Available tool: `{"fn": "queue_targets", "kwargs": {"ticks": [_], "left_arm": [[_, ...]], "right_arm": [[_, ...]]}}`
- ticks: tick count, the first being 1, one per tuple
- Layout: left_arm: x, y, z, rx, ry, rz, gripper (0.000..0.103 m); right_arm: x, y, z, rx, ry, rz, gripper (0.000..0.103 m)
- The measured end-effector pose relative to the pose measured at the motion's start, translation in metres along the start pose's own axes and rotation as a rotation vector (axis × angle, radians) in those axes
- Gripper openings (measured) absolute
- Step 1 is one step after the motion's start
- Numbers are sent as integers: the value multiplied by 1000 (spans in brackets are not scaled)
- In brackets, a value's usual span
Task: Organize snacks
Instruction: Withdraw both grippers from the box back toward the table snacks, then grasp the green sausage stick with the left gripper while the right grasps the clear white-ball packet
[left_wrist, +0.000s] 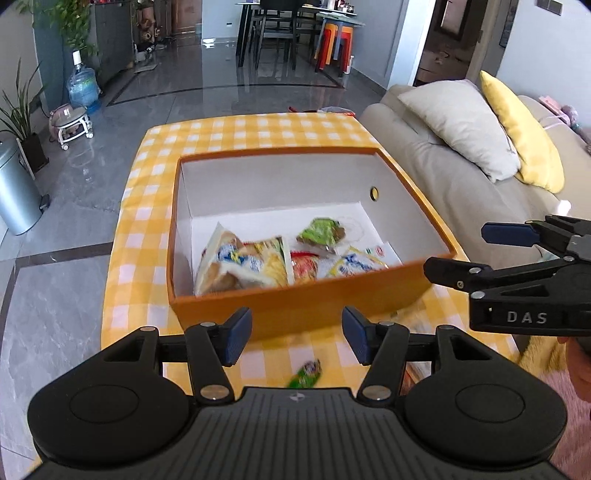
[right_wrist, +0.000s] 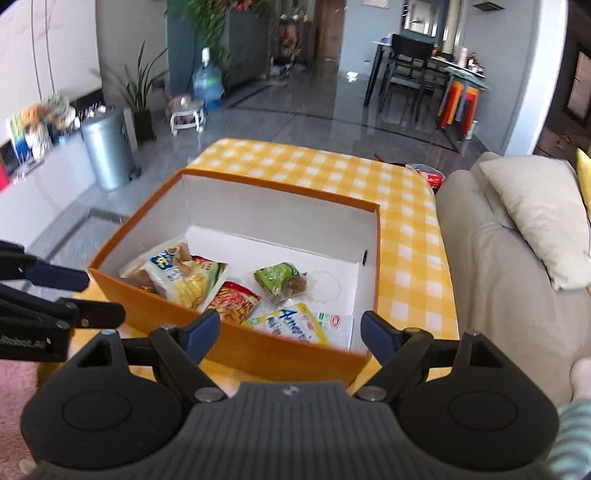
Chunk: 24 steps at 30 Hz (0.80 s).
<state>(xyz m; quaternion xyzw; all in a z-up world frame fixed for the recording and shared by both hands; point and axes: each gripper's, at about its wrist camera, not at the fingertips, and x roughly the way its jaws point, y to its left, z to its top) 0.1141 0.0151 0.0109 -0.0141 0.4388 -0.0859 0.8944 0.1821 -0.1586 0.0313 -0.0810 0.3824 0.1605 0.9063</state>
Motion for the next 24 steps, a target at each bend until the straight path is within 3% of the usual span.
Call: {"fn": "queue_targets", "kwargs": {"ticks": [6, 14, 24], "left_arm": [[-11, -5, -30, 18, 0, -2, 66], [-16, -3, -63, 33, 22, 27, 66], [-10, 0, -82, 55, 53, 14, 66]], "right_arm": [[-26, 11, -37, 65, -40, -10, 81], [-39, 24, -75, 55, -54, -55, 81], [-30, 28, -115, 35, -15, -6, 77]]}}
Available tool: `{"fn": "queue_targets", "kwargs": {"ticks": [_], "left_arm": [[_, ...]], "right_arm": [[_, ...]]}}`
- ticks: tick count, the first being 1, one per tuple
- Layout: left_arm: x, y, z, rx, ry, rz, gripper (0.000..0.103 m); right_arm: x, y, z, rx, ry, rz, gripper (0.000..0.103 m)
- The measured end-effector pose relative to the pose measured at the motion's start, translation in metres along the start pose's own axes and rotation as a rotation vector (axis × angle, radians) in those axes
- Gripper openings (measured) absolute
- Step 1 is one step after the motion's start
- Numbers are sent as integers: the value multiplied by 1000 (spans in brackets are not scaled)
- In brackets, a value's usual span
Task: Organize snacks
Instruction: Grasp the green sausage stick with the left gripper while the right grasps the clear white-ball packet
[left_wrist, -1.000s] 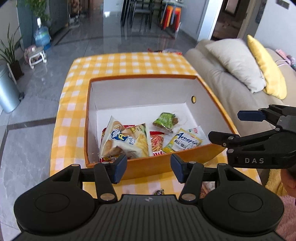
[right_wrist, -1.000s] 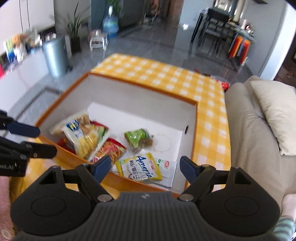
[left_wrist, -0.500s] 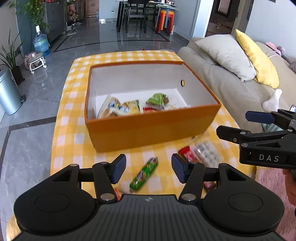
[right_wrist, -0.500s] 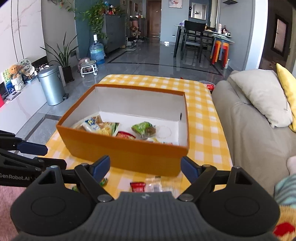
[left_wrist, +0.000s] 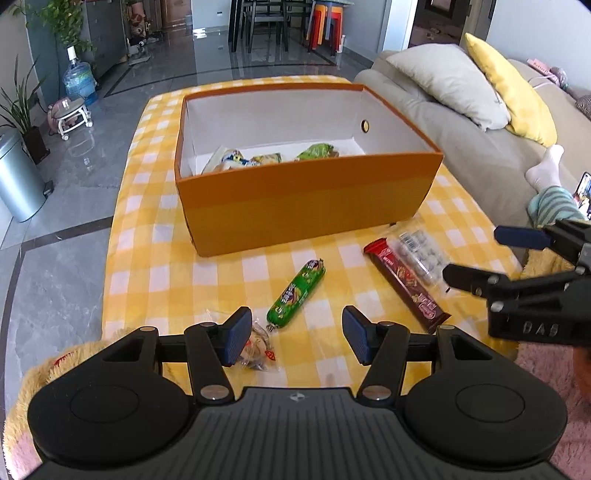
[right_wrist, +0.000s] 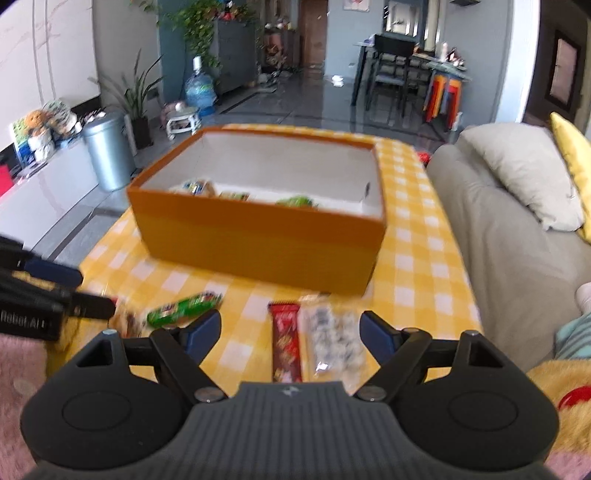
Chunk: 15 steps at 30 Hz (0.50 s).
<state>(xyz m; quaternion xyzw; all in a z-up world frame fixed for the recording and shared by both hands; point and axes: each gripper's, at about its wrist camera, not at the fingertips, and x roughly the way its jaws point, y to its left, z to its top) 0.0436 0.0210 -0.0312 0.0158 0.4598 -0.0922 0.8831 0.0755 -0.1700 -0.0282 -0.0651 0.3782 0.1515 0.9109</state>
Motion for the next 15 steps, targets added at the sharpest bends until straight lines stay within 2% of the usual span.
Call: {"fn": "queue_targets", "kwargs": {"ticks": [2, 8, 11, 15], "left_arm": [[5, 0, 2, 2, 6, -1, 66], [23, -4, 8, 37, 38, -4, 66], [33, -6, 12, 47, 52, 4, 66], [49, -10, 20, 67, 79, 6, 63]], "right_arm": [[8, 4, -5, -17, 17, 4, 74], [26, -2, -10, -1, 66, 3, 72], [40, -13, -10, 36, 106, -19, 63], [57, -26, -9, 59, 137, -47, 60]]}}
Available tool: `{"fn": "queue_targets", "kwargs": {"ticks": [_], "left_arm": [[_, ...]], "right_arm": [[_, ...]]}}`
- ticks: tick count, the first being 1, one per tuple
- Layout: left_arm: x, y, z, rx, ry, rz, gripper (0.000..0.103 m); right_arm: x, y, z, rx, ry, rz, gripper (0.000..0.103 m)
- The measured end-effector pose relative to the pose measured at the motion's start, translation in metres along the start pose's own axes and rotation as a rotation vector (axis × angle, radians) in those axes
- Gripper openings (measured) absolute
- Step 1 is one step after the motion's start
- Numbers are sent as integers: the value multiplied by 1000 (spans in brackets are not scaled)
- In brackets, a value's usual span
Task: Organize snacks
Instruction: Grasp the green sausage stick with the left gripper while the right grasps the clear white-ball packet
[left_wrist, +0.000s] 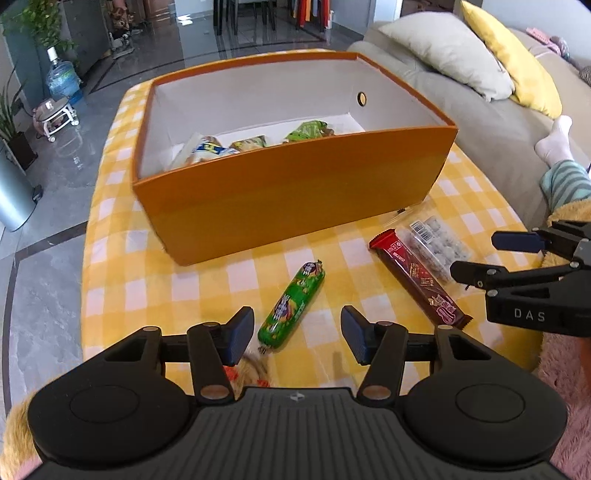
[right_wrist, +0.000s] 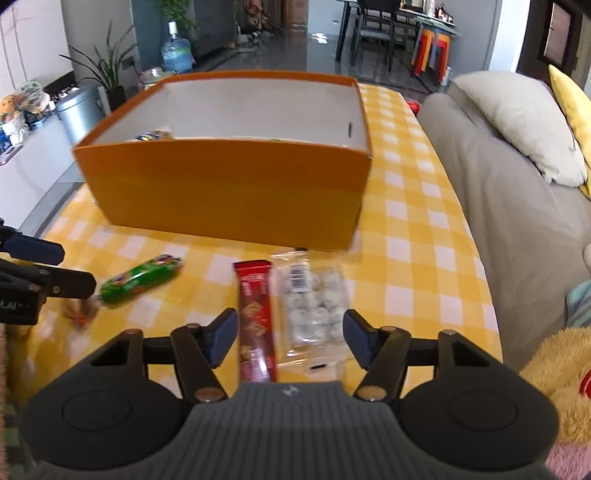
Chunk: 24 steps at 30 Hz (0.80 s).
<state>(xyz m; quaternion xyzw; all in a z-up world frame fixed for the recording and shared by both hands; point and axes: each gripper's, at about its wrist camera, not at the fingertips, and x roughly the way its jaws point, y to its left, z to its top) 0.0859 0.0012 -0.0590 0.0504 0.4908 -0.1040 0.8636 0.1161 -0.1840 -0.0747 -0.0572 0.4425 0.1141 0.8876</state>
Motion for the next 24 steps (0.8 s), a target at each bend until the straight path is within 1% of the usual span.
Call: {"fn": "queue_targets", "kwargs": {"ticks": [4, 8, 11, 13, 18, 20, 24], "left_arm": [[19, -5, 8, 24, 31, 7, 62], [40, -8, 14, 54, 63, 34, 59], [53, -9, 17, 62, 89, 29, 58], [60, -9, 17, 68, 108, 30, 55], [70, -11, 18, 77, 130, 35, 53], [72, -12, 18, 77, 137, 36, 50], [76, -12, 18, 75, 144, 47, 45]], "right_arm": [[16, -6, 3, -27, 20, -30, 57], [32, -14, 4, -20, 55, -19, 57], [41, -17, 5, -16, 75, -22, 57], [46, -19, 6, -10, 83, -20, 57], [58, -19, 7, 0, 109, 6, 58], [62, -18, 7, -10, 117, 9, 60], [66, -16, 7, -26, 123, 5, 61]]}}
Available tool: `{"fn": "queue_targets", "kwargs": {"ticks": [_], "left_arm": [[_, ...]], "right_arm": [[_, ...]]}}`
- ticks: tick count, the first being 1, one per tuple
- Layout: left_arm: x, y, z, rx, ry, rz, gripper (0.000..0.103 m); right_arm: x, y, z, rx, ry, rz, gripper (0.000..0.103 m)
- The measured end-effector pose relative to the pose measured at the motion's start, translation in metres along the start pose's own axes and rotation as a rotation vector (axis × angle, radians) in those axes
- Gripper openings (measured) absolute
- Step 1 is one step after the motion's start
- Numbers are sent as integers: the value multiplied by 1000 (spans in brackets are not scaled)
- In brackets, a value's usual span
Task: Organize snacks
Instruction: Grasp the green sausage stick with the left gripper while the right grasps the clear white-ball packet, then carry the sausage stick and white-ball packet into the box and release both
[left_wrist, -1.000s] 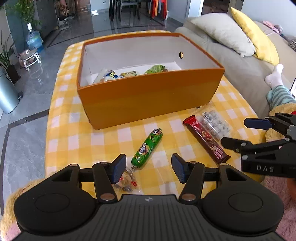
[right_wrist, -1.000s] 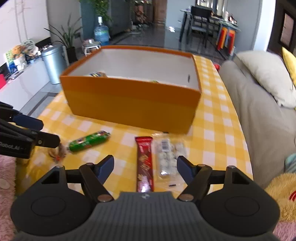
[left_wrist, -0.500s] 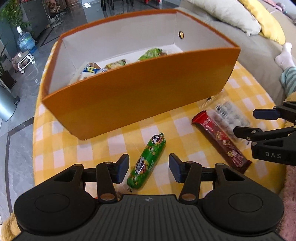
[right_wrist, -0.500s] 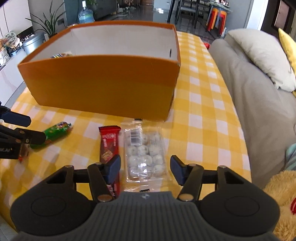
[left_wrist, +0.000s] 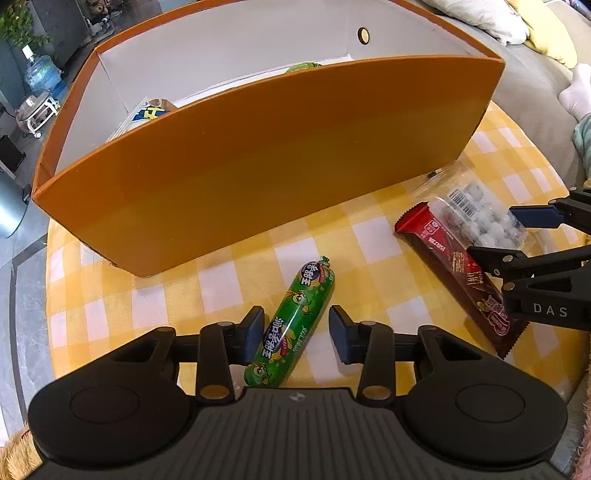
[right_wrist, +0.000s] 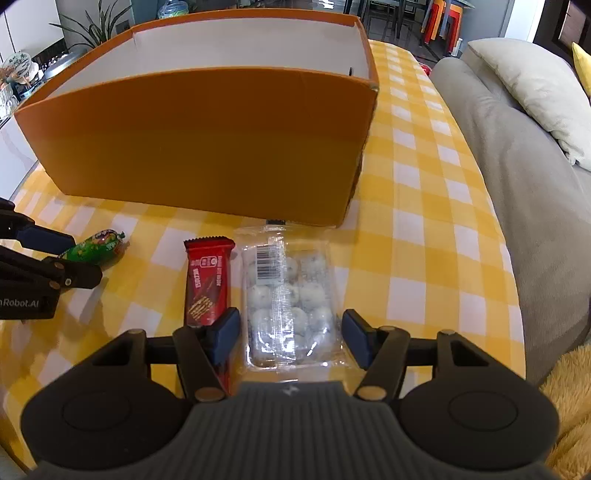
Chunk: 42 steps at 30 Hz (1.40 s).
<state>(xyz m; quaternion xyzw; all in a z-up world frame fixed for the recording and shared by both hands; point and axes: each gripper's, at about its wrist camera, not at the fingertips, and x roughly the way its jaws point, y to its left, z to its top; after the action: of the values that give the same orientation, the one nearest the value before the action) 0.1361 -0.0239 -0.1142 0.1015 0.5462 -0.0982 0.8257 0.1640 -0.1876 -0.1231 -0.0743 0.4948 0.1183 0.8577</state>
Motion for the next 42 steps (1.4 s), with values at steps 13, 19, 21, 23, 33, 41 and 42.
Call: {"fn": "queue_targets", "kwargs": {"ticks": [13, 19, 21, 23, 33, 41, 42], "left_arm": [[3, 0, 1, -36, 9, -1, 31], [-5, 2, 0, -80, -6, -33, 25], [-9, 2, -1, -91, -14, -43, 25], [-12, 3, -2, -100, -22, -52, 25], [-42, 6, -6, -150, -71, -72, 24], [-71, 2, -4, -155, -139, -98, 24], [-73, 0, -2, -155, -145, -100, 24]], "right_arm": [[2, -1, 1, 5, 7, 6, 55], [-2, -2, 2, 17, 5, 6, 51], [-5, -2, 1, 19, -1, 3, 51], [-9, -1, 1, 15, -13, -1, 51], [-39, 3, -1, 2, -59, -13, 51], [-62, 7, -2, 23, -82, 24, 51], [-65, 8, -1, 22, -86, 25, 51]]}}
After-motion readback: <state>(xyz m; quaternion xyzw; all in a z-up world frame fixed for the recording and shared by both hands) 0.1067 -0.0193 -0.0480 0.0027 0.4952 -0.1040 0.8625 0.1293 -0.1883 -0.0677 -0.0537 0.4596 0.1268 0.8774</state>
